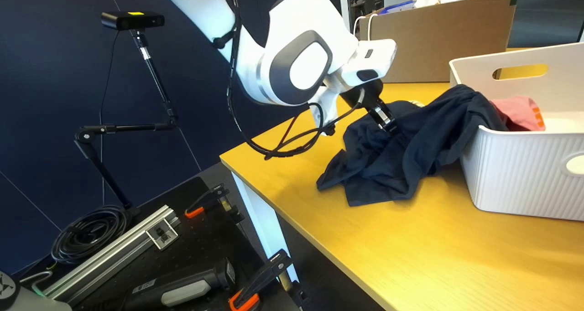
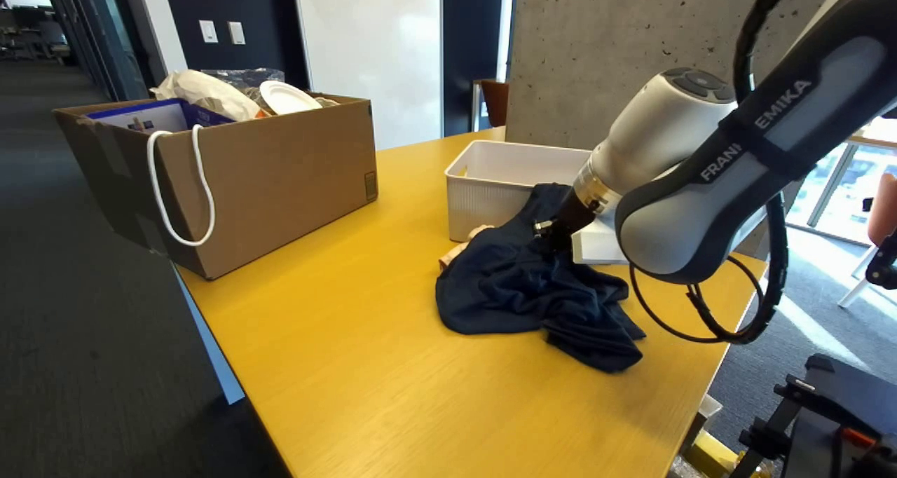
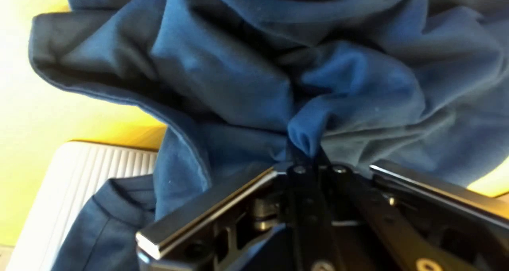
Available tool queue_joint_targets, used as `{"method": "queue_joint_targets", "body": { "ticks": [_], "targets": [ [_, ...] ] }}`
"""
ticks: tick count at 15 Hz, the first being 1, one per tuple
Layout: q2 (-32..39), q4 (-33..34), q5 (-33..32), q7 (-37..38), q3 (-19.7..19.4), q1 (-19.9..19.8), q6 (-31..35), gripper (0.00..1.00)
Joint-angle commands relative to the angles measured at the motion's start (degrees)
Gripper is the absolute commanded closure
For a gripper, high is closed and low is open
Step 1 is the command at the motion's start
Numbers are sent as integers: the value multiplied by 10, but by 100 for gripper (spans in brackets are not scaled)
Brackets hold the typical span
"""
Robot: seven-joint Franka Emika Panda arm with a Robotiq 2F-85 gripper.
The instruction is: Put the clothes in the basket
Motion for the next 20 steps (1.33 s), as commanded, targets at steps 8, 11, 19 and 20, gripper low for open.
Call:
{"method": "queue_joint_targets", "body": {
  "ticks": [8, 11, 19, 20],
  "targets": [
    [-216, -71, -11, -2, -348, 245, -77, 99],
    [-233, -2, -42, 14, -436, 297, -154, 99],
    [-226, 225, -27, -9, -463, 271, -294, 99],
    [-209, 242, 1, -24, -441, 240, -296, 99]
  ]
}}
